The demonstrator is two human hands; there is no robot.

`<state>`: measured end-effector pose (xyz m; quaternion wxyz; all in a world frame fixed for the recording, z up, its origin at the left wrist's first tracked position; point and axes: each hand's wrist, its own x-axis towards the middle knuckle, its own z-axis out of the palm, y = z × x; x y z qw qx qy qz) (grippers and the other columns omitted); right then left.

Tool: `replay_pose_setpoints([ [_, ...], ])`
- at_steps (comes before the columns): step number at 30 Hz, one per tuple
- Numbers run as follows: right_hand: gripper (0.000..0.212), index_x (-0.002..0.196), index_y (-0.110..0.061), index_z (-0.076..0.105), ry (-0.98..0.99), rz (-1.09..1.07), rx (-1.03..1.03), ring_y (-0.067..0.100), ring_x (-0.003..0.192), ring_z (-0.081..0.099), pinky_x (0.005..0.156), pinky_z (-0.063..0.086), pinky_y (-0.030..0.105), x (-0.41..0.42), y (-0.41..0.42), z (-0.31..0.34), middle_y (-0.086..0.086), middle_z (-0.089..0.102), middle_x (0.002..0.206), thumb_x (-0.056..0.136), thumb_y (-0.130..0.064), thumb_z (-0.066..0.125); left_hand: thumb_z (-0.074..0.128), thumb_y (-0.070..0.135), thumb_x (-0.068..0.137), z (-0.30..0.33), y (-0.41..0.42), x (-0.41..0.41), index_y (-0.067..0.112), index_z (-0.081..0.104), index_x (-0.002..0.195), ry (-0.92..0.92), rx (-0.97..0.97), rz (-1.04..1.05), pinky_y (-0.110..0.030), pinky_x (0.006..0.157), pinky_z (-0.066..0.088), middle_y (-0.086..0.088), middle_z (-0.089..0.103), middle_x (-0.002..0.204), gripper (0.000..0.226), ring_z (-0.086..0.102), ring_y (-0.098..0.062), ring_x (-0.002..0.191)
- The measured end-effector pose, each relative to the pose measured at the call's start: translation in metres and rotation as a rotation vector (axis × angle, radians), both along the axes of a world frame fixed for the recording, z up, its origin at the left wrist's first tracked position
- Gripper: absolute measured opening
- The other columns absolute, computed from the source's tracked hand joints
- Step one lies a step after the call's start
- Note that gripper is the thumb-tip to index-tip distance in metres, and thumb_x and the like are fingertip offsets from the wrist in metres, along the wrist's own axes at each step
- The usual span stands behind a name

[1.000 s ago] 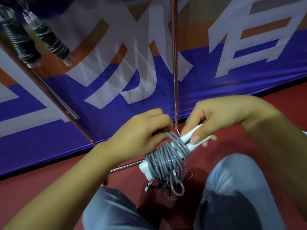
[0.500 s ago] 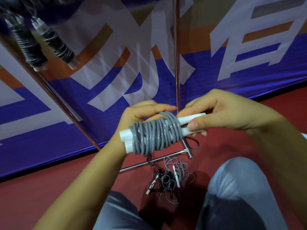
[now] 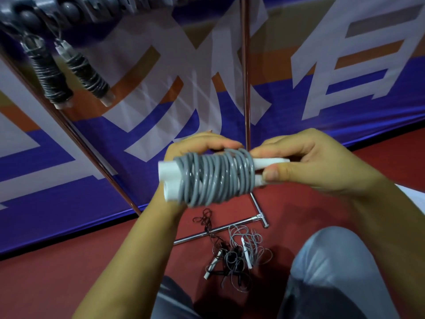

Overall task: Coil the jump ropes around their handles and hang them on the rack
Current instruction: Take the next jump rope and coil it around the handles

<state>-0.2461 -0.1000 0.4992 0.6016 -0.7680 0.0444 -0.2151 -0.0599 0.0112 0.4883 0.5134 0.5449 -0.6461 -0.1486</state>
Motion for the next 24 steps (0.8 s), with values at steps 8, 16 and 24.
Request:
replay_pose_setpoints([
  [8,0.03,0.094,-0.017,0.076,-0.126,-0.333,0.322,0.024,0.082,0.069,0.074,0.056,0.027,0.013,0.001,-0.012,0.009,0.075,0.091,0.065,-0.026,0.071,0.068,0.007,0.083,-0.031,-0.01,-0.035,0.008,0.055,0.064,0.43,0.138,0.447,-0.022,0.054,0.041,0.001,0.049,0.053,0.023,0.044,-0.009,0.052],
  [16,0.012,0.086,-0.017,0.071,-0.031,-0.549,0.393,0.005,0.059,0.063,0.061,0.052,0.017,0.018,0.001,-0.014,0.0,0.07,0.065,0.087,-0.009,0.061,0.049,0.034,0.093,-0.049,0.008,-0.051,0.026,0.068,0.094,-0.04,0.037,0.433,-0.016,0.063,0.042,0.005,0.056,0.068,0.02,0.052,-0.006,0.068],
  [24,0.02,0.078,-0.029,0.071,0.137,-0.709,0.048,0.007,0.062,0.067,0.059,0.05,0.021,0.022,-0.007,-0.029,-0.003,0.072,0.071,0.086,-0.011,0.068,0.061,0.014,0.084,-0.028,0.023,-0.041,0.008,0.071,0.101,-0.748,-0.058,0.438,-0.031,0.046,0.046,-0.002,0.064,0.079,0.02,0.056,-0.022,0.066],
])
